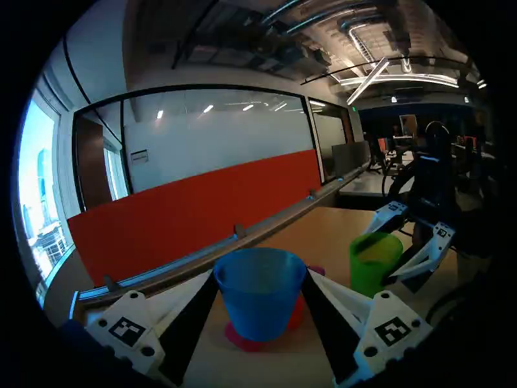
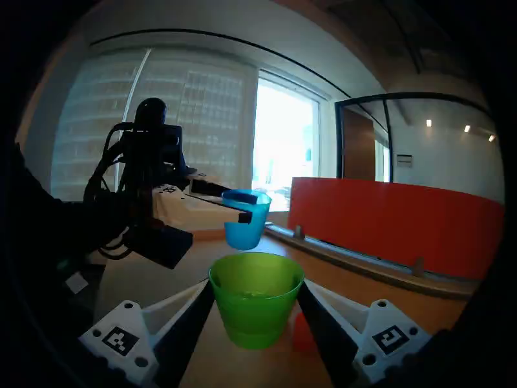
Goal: Pour water
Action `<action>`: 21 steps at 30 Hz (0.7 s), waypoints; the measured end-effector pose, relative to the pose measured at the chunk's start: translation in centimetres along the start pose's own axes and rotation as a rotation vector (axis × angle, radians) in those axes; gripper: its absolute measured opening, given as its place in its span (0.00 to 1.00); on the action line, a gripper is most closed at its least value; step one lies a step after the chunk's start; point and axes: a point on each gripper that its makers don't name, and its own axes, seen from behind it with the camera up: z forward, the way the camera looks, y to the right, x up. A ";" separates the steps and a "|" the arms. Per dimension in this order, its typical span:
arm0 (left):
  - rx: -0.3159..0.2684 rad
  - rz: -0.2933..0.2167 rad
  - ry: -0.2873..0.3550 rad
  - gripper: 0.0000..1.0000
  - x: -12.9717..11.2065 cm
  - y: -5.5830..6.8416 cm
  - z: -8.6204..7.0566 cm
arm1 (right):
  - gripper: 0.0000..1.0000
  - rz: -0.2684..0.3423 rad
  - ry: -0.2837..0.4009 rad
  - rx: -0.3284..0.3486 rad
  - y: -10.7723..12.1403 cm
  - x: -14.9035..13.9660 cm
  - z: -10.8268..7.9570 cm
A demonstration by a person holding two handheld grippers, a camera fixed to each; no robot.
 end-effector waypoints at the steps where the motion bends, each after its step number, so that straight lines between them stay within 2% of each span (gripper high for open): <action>1: -0.005 -0.002 -0.013 0.87 -0.4 0.2 0.1 | 0.90 -0.001 -0.004 -0.002 0.1 -0.1 -0.1; 5: -0.024 -0.007 -0.061 0.87 -1.9 0.7 0.3 | 0.90 -0.001 -0.026 -0.008 0.6 -0.6 -0.5; 14: -0.036 0.037 -0.193 0.87 -5.3 0.9 0.6 | 0.90 -0.003 -0.087 -0.026 2.1 -2.2 -1.8; 21: -0.064 0.019 -0.267 0.87 -7.6 1.5 0.6 | 0.90 -0.004 -0.151 -0.034 3.3 -4.1 -2.7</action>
